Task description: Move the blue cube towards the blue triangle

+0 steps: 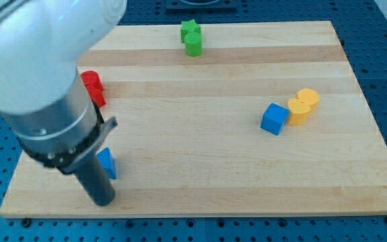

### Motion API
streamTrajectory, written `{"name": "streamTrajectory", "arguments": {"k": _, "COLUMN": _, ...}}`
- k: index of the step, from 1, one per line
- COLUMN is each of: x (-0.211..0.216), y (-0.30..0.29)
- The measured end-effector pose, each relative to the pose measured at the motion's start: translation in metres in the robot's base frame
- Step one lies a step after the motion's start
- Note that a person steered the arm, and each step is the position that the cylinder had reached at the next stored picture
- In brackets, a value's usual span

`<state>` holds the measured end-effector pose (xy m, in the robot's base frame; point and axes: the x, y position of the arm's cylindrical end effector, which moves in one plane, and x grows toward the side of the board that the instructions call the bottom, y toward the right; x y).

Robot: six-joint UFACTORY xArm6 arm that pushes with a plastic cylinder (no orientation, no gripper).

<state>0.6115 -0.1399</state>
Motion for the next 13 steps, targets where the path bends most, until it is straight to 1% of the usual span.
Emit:
{"name": "streamTrajectory", "arguments": {"k": 1, "x": -0.021, "y": 0.085}}
{"name": "streamTrajectory", "arguments": {"k": 2, "x": -0.065, "y": 0.183}}
{"name": "streamTrajectory", "arguments": {"k": 3, "x": -0.073, "y": 0.209}}
{"name": "streamTrajectory", "arguments": {"k": 4, "x": -0.089, "y": 0.181}}
{"name": "streamTrajectory", "arguments": {"k": 6, "x": -0.159, "y": 0.17}}
{"name": "streamTrajectory", "arguments": {"k": 7, "x": -0.188, "y": 0.207}}
{"name": "streamTrajectory", "arguments": {"k": 8, "x": -0.196, "y": 0.264}}
{"name": "streamTrajectory", "arguments": {"k": 9, "x": -0.142, "y": 0.277}}
{"name": "streamTrajectory", "arguments": {"k": 10, "x": -0.101, "y": 0.253}}
{"name": "streamTrajectory", "arguments": {"k": 11, "x": -0.095, "y": 0.23}}
{"name": "streamTrajectory", "arguments": {"k": 12, "x": -0.073, "y": 0.214}}
{"name": "streamTrajectory", "arguments": {"k": 13, "x": -0.043, "y": 0.215}}
